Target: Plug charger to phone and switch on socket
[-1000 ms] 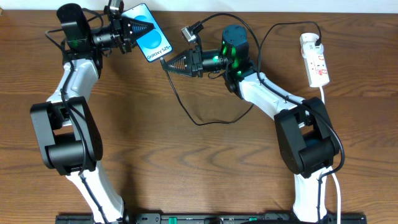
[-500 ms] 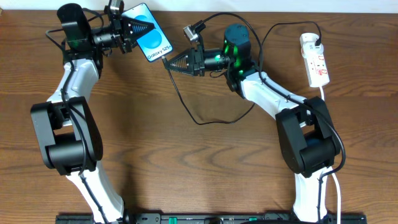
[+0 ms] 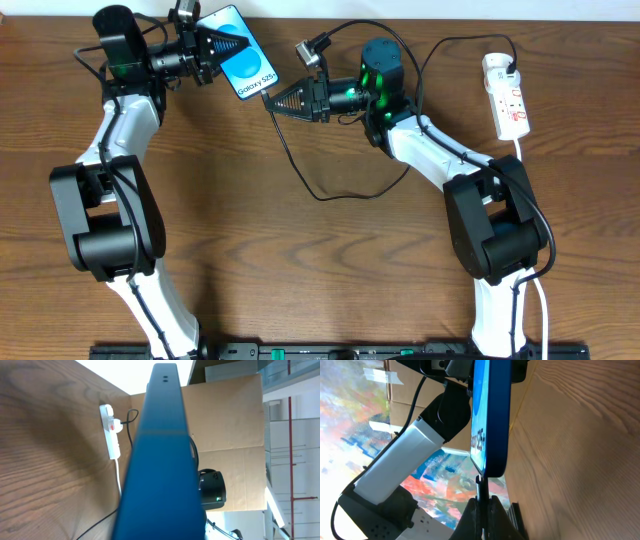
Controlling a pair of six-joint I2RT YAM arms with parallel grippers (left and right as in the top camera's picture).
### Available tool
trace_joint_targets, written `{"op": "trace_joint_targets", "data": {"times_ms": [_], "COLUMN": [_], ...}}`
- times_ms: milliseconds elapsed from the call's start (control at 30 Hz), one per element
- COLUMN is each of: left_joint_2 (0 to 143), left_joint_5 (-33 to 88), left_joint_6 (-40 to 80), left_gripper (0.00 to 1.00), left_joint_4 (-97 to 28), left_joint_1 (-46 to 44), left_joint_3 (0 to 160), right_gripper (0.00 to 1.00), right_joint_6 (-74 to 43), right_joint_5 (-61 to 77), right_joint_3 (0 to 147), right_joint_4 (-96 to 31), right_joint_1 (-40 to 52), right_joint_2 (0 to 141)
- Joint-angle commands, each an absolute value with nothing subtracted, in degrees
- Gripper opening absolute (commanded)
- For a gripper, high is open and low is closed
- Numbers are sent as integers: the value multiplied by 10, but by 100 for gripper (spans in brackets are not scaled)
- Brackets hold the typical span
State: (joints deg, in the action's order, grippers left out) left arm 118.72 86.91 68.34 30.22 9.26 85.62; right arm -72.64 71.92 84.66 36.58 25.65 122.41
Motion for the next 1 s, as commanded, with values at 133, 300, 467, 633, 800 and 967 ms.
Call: {"op": "trace_joint_targets", "data": {"times_ms": [133,300,467,633,800,967], "left_joint_2": [1168,1168,1168,1168,1168,1168], "left_joint_5": [900,900,901,901,901,901], "left_joint_6": [675,671,667,667,667,667], "left_gripper": [8,7,8,7,7,7], "left_joint_4": [312,312,312,312,312,312], "left_joint_1": [86,85,82,78,76,76], "left_joint_3": [874,874,874,874,874,874], "right_gripper": [1,1,1,1,1,1], "right_joint_6": [-728,-728,-728,-728,-725,-723], "right_joint_5": [686,685,689,700,713,719], "right_joint_3": [848,848,848,848,848,848], "right_joint_4": [367,367,367,367,367,367], "right_joint_1": [248,248,248,250,252,249], "right_joint_2": [1226,1226,1226,1226,1226,1226]}}
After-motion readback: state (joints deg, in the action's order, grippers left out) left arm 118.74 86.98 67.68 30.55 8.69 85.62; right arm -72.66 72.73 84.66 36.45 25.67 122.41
